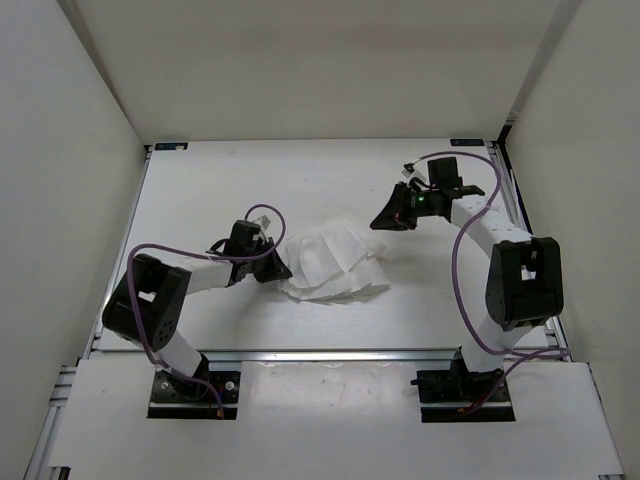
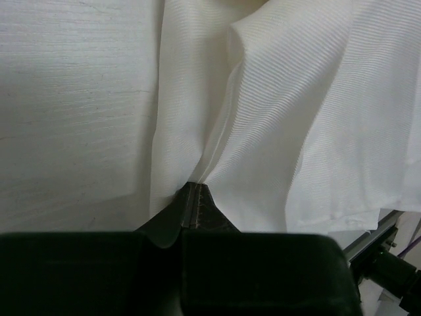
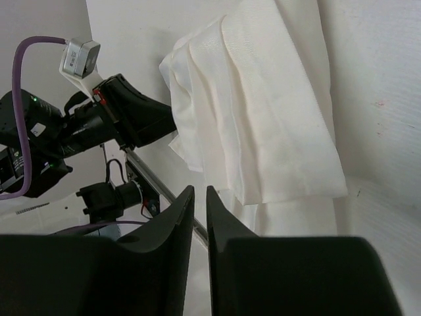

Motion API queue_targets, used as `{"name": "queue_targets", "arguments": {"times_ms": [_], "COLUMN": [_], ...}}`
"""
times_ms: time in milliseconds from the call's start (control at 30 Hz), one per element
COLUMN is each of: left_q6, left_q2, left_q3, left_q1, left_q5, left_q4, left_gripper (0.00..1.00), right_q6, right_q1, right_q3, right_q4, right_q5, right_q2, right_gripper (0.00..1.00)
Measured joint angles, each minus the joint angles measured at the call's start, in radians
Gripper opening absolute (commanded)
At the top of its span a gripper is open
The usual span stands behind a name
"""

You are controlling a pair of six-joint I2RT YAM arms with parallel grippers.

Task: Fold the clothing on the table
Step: Fold the skirt

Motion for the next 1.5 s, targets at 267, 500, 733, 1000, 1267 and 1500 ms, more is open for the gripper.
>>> {"name": "queue_targets", "arguments": {"times_ms": [267, 500, 733, 1000, 1267, 1500], "left_q6": [0.031, 0.05, 0.062, 0.075, 0.099, 0.177], "left_q2": [-0.016, -0.067, -0.11, -0.125, -0.176, -0.357], "left_q3": [0.001, -0.019, -0.052, -0.043, 0.238, 0.126], "left_q1": [-0.001, 0.047, 0.072, 0.125, 0.212, 0.23], "left_q5": [-0.032, -0.055, -0.067, -0.019, 0.08, -0.011], "left_q4": [-0.022, -0.084, -0.105, -0.145, -0.245, -0.372], "left_gripper": [0.0, 0.0, 0.0, 0.23, 0.33, 0.36], "right_q6": [0.002, -0.012, -0.031, -0.056, -0.056, -0.079], "right_q1": [0.024, 0.077, 0.149, 0.126, -0.06, -0.257], "right_q3": [0.01, 0.0, -0.121, -0.08, 0.086, -0.061], "right_q4": [0.06, 0.086, 0.052, -0.036, -0.019, -0.068], "right_q5": [-0.064, -0.109, -0.118, -0.026, 0.032, 0.065], "right_q2": [0.063, 0.295, 0.305, 0.204, -0.102, -0.203], "right_gripper": [0.09, 0.01, 0.01, 0.13, 0.46, 0.46]}}
